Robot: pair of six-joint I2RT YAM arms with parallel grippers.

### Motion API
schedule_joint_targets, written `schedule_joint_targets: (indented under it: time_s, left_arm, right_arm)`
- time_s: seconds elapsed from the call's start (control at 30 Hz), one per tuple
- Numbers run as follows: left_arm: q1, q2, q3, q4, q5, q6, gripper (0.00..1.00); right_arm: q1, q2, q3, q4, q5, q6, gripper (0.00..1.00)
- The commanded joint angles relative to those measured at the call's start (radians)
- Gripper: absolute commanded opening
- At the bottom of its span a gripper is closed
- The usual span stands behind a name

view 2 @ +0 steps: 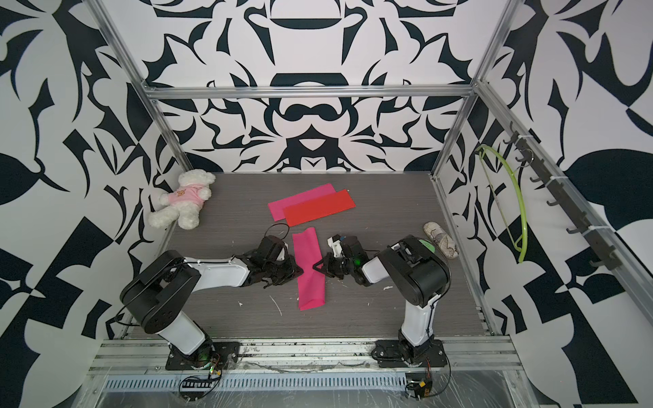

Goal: Fold the rectangular paper in half along the long edge
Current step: Pick up the paper from the center of the board.

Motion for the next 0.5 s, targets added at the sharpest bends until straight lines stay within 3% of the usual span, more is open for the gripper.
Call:
schedule_joint_targets:
  time_s: [0.0, 0.2, 0.37, 0.47]
  left_arm:
    - [0.010, 0.044, -0.093, -0.337, -0.164, 0.014, 0.29]
    - [0.010, -0.069, -0.121, -0.307, -0.212, 0.008, 0.59]
    - [0.010, -0.254, -0.191, -0.154, -0.237, 0.006, 0.98]
    - [0.003, -0.429, -0.245, -0.026, -0.268, 0.048, 0.99]
  right_arm:
    - [-0.007, -0.015, 0.003, -0.051, 0.013, -0.041, 0.00]
    - [-0.007, -0.087, -0.003, -0.024, 0.007, -0.080, 0.00]
    - [-0.007, -0.193, -0.012, 0.001, -0.014, -0.117, 0.00]
    - [-0.008, -0.260, -0.011, 0.004, -0.033, -0.133, 0.00]
